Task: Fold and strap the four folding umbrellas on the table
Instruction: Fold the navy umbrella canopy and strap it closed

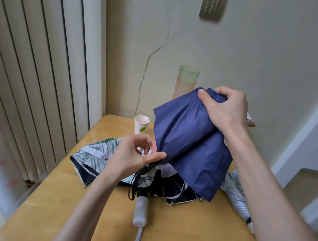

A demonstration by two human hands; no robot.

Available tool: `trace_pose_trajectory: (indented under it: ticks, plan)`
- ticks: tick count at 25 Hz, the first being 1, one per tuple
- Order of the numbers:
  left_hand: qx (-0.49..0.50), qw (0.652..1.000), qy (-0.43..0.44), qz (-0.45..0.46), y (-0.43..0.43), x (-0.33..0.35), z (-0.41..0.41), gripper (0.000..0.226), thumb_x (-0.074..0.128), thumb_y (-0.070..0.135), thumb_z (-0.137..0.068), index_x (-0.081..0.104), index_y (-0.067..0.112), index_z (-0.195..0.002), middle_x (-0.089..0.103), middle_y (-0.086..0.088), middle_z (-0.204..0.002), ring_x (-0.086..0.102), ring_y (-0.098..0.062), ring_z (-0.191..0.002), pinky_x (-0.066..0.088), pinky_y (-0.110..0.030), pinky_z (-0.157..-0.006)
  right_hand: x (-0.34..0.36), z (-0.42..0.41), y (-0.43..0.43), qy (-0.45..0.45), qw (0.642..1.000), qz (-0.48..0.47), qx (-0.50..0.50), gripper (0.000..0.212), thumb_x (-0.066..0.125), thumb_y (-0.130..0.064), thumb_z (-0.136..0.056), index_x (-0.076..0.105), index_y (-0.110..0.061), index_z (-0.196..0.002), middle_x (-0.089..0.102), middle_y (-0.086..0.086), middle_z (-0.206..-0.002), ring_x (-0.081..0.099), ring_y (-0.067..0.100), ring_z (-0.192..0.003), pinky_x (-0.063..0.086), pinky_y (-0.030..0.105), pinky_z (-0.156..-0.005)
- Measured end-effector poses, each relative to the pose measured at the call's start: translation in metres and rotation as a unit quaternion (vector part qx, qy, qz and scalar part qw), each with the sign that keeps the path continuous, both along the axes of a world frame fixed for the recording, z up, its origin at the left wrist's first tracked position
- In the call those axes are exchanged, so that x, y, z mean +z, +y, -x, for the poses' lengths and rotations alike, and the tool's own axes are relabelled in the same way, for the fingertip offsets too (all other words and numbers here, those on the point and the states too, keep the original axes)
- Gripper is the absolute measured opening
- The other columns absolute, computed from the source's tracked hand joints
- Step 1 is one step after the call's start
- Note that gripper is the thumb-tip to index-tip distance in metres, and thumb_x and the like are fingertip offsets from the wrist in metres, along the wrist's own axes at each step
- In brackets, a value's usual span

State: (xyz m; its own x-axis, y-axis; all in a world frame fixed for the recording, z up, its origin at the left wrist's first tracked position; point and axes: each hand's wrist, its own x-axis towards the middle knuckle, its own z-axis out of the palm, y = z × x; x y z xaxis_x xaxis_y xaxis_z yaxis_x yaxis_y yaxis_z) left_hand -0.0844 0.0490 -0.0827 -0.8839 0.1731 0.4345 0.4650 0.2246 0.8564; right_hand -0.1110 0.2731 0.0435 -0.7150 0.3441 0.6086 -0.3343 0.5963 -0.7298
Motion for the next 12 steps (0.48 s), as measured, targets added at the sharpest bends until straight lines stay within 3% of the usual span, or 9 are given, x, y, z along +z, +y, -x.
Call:
trace_pose_trajectory:
  ticks: [4,9,11,12]
  plan:
    - [0.033,0.999,0.015,0.017,0.003,-0.003,0.0,0.02,0.086,0.014,-0.085,0.071,0.02,-0.074,0.059,0.015,-0.066,0.049,-0.01,-0.066,0.041,-0.019,-0.061,0.004,-0.001,0.002,0.01,0.999,0.012,-0.037,0.04,0.079,-0.041,-0.086,0.063,-0.008,-0.071,0.049,-0.005,-0.057,0.049,0.02,-0.069,0.04,0.031,-0.065]
    - [0.067,0.997,0.043,0.013,0.002,-0.007,0.002,0.006,0.069,0.018,-0.075,0.067,0.022,-0.08,0.059,-0.003,-0.067,0.051,-0.012,-0.059,0.044,-0.027,-0.06,0.006,-0.003,0.005,0.012,0.998,0.027,-0.055,0.043,0.077,-0.041,-0.086,0.06,-0.004,-0.072,0.047,-0.001,-0.061,0.046,0.021,-0.07,0.036,0.031,-0.063]
    - [0.041,0.998,0.039,-0.005,-0.004,-0.009,0.001,0.018,0.072,0.027,-0.076,0.068,0.025,-0.093,0.062,-0.005,-0.082,0.059,-0.012,-0.073,0.048,-0.029,-0.066,0.006,-0.003,0.006,0.005,0.997,0.034,-0.062,0.044,0.077,-0.041,-0.086,0.057,-0.004,-0.071,0.045,0.0,-0.062,0.043,0.021,-0.07,0.034,0.031,-0.062]
    - [0.02,0.999,0.043,0.007,-0.005,-0.01,0.001,0.033,0.08,0.035,-0.077,0.067,0.029,-0.107,0.064,0.0,-0.097,0.063,-0.008,-0.09,0.051,-0.027,-0.076,0.006,-0.003,0.006,0.002,0.997,0.037,-0.062,0.044,0.077,-0.041,-0.086,0.056,-0.005,-0.07,0.045,0.0,-0.062,0.043,0.021,-0.07,0.034,0.031,-0.062]
